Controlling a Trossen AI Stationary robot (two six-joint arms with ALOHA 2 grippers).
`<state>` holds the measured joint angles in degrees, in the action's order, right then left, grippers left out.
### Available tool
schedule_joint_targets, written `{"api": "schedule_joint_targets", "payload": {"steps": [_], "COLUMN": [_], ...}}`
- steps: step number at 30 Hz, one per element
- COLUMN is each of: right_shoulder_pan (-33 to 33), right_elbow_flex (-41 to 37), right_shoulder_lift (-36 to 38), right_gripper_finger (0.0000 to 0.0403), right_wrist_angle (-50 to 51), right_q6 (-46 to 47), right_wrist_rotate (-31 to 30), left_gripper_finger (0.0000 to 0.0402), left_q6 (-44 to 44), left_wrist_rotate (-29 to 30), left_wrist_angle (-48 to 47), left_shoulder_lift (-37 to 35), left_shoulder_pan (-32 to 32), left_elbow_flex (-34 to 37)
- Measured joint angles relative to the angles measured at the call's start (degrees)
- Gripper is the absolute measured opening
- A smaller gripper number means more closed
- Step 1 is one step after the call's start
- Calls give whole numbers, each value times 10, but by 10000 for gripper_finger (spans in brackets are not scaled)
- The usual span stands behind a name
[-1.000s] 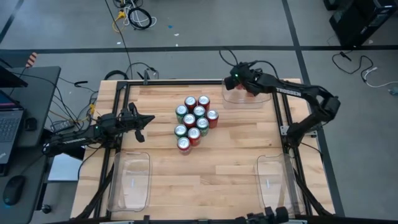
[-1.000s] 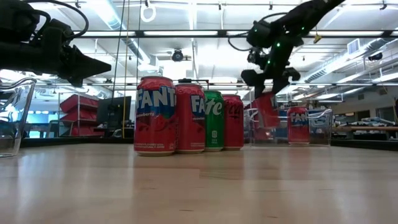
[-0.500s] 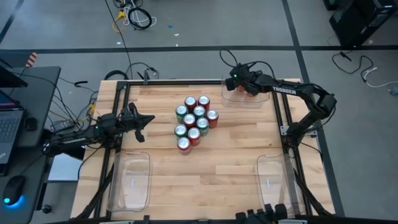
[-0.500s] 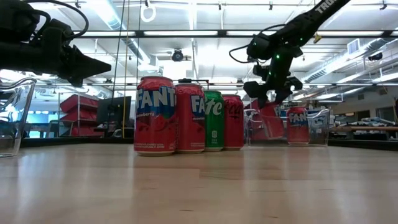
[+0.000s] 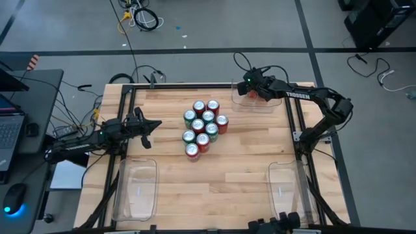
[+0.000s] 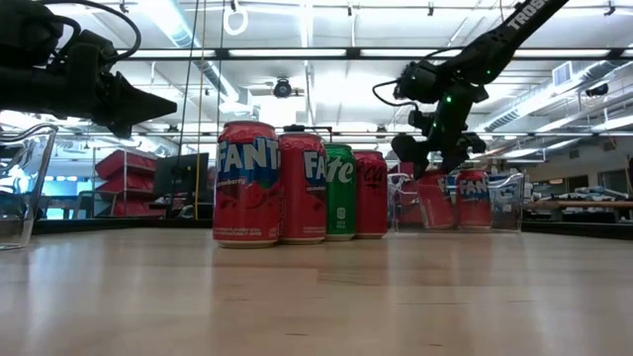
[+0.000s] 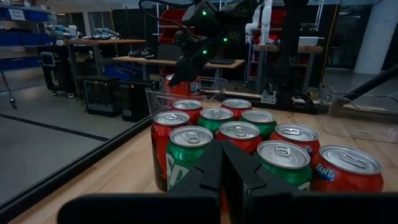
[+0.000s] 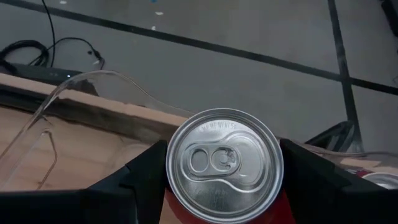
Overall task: Sort soda cans
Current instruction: Put the bottom left orange soda can into the top transparent bin
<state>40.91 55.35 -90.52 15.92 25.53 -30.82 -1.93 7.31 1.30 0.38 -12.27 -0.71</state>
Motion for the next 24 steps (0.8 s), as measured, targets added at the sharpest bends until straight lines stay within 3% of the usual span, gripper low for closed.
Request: {"api": "schedule_joint_targets", "payload": {"steps": [9,18,24], "right_shoulder_pan": [8,9,8], "right_elbow_flex": [-3,1,47], "right_shoulder_lift": [-3,-3,-2], "right_gripper_finger": [340,338,339], "right_wrist_angle": [3,3,12], "right_q6": [-28,-61,-91], "right_wrist_rotate": [-1,-4,16], "left_gripper_finger": [8,8,8], "left_q6": [0,0,0], "left_wrist_rotate": [0,0,0], "left_wrist_angle": [0,0,0], "left_shoulder_lift": [0,0,0], "left_shoulder_pan": [0,0,0], "left_elbow_flex": [0,0,0]}}
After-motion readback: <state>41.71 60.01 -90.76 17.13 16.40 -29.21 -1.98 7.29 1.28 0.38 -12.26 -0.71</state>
